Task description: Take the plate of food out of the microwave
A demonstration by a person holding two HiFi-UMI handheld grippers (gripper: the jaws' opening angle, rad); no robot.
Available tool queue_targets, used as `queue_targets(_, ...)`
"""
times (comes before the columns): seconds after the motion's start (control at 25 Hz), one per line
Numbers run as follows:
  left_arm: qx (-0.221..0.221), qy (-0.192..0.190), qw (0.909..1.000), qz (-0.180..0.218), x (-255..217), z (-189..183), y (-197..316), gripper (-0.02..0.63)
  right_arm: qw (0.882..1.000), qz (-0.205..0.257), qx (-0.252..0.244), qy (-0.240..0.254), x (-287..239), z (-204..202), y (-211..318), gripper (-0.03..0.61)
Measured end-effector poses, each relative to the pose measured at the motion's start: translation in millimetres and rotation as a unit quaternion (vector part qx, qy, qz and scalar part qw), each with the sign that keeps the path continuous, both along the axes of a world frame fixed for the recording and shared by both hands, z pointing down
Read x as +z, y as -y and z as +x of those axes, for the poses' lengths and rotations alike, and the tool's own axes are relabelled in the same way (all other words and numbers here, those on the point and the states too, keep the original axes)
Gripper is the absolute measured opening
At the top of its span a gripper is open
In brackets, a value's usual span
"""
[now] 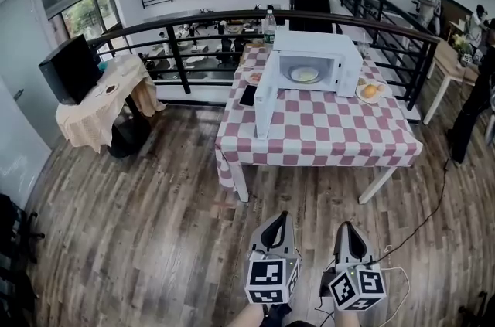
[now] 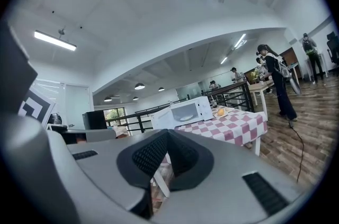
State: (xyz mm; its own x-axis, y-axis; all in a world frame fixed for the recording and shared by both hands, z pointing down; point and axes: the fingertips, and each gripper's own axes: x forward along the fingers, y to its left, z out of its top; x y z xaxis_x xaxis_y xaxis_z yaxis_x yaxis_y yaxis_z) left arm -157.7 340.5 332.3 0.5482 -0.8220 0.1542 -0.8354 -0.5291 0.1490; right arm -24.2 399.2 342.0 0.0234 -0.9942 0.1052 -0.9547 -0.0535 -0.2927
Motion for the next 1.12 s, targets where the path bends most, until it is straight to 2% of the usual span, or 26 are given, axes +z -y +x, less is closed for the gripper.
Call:
queue_targets(0.36,-0.003,-0.007,0.9999,-0.012,9.0,-0.7,47.3,0.008,1.000,-0.011,-0.013,0.005,8.6,-5.4,47.8,0.012)
queue_targets(0.72,-0.010,-0.022,0.9995,-0.020,9.5,1.9,70.2,0.008,1.000,-0.017,-0.009,0.002,7.0,3.8,69.7,0.012)
queue_targets(1.12,-0.022,-0.011,0.9995,-0.019,15.0,25.4,111.4,0.008,1.000,-0.020,-0.007,0.010,15.8,38.2,111.6,0.012)
